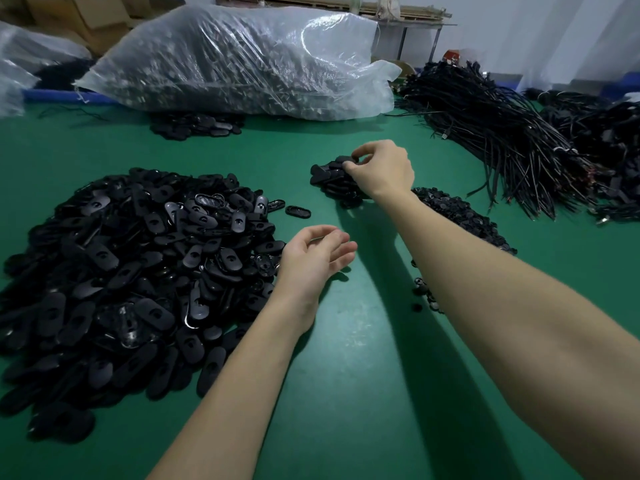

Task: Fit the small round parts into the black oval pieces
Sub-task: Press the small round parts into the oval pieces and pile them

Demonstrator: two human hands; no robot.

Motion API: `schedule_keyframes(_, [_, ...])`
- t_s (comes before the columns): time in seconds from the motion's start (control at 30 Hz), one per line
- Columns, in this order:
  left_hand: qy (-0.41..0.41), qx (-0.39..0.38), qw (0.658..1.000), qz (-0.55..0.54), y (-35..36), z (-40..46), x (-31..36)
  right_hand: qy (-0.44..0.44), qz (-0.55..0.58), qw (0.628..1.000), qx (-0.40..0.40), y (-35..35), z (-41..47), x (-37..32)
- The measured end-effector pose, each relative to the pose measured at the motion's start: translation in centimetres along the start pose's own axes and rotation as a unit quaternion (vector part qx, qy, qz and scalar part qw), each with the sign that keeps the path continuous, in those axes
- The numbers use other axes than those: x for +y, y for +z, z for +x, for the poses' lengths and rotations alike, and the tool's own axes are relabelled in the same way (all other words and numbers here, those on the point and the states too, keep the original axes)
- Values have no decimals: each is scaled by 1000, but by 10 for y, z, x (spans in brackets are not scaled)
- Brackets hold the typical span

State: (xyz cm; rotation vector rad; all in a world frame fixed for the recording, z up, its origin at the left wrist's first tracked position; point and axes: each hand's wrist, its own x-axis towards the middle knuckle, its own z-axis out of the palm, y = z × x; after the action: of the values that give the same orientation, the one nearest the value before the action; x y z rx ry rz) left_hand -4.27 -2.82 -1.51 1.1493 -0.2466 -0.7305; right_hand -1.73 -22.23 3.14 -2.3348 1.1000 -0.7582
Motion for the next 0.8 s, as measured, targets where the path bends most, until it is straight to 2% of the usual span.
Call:
schedule_keyframes(0.2, [0, -1, 1000, 4, 2, -1, 1, -3, -31, 999, -31, 9, 3, 3])
schedule_keyframes(0.37, [3, -3, 1000, 13, 2, -1, -1, -27, 19, 999, -32, 0, -17, 12])
schedule_keyframes(0.47, [10, -8, 1000, 29, 2, -1, -1, -67, 53, 988, -131, -9, -34, 17])
schedule_keyframes(0.6, [29, -18, 998, 51, 3, -2, -3, -90, 14, 955, -283, -18, -56, 19])
schedule_keyframes(0.8, [46, -23, 995, 85, 3, -2, -5, -67, -8, 927, -368, -30, -68, -2])
